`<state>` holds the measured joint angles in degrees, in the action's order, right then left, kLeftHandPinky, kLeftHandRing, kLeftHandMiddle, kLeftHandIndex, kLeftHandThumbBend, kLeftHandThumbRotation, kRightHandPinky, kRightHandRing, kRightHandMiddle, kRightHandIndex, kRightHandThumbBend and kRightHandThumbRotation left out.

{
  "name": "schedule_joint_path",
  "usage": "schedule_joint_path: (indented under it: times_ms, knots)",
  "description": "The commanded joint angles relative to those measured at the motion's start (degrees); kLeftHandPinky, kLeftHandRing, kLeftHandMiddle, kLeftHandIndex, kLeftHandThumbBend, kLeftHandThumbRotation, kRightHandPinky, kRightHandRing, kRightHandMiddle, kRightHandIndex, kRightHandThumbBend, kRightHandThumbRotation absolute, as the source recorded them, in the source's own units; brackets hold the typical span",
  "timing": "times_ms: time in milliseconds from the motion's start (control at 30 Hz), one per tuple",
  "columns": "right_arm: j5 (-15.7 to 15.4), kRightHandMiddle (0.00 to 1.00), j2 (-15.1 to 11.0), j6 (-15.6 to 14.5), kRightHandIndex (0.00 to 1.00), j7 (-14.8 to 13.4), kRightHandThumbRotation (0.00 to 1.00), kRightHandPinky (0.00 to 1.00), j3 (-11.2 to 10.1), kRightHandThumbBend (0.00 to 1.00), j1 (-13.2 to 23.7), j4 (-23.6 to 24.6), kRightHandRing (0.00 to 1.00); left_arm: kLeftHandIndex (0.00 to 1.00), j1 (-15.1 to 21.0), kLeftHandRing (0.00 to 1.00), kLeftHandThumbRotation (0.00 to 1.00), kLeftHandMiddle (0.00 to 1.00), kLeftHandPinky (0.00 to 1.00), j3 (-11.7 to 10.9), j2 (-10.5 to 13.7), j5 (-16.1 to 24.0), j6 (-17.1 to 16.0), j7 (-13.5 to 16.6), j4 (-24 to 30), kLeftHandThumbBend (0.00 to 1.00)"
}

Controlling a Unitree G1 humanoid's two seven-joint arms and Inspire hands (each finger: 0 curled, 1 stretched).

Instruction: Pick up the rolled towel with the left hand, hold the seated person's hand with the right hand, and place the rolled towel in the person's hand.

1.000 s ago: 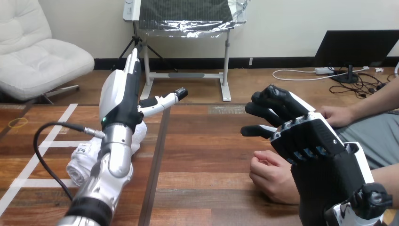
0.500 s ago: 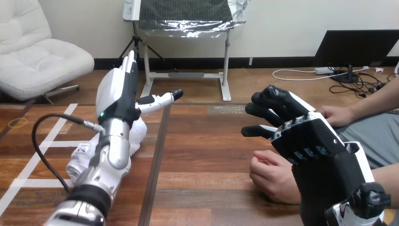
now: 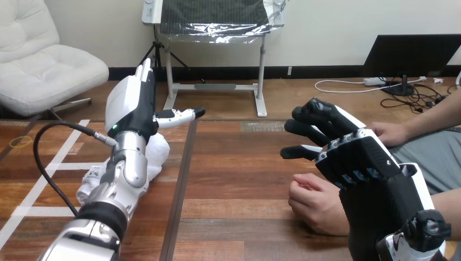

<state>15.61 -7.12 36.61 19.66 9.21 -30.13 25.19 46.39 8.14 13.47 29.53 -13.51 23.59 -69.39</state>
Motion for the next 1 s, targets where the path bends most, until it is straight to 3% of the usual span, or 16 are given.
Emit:
schedule_joint_path:
  times_ms: [0, 333, 967]
  knots:
    - [0.32, 0.83, 0.19, 0.83, 0.82, 0.07, 1.00, 0.68, -0.30, 0.87, 3.24, 0.05, 0.81, 0.98, 5.14, 0.97, 0.37, 0.99, 0.89, 1.06, 1.55, 0.13, 1.52, 0.98, -1.30, 0.97]
    - [0.36, 0.83, 0.08, 0.47, 0.82, 0.13, 1.00, 0.68, -0.28, 0.87, 2.91, 0.50, 0.82, 0.97, 5.63, 0.96, 0.33, 0.97, 0.98, 2.31, 1.91, 0.59, 4.56, 1.63, -2.94, 0.97]
    - [1.25, 0.83, -0.26, 0.43, 0.82, 0.63, 1.00, 0.69, -0.46, 0.87, 2.61, 0.83, 0.82, 0.95, 5.01, 0.96, 0.31, 0.96, 1.00, 3.34, 2.12, 0.00, 9.69, 0.63, -4.55, 0.96]
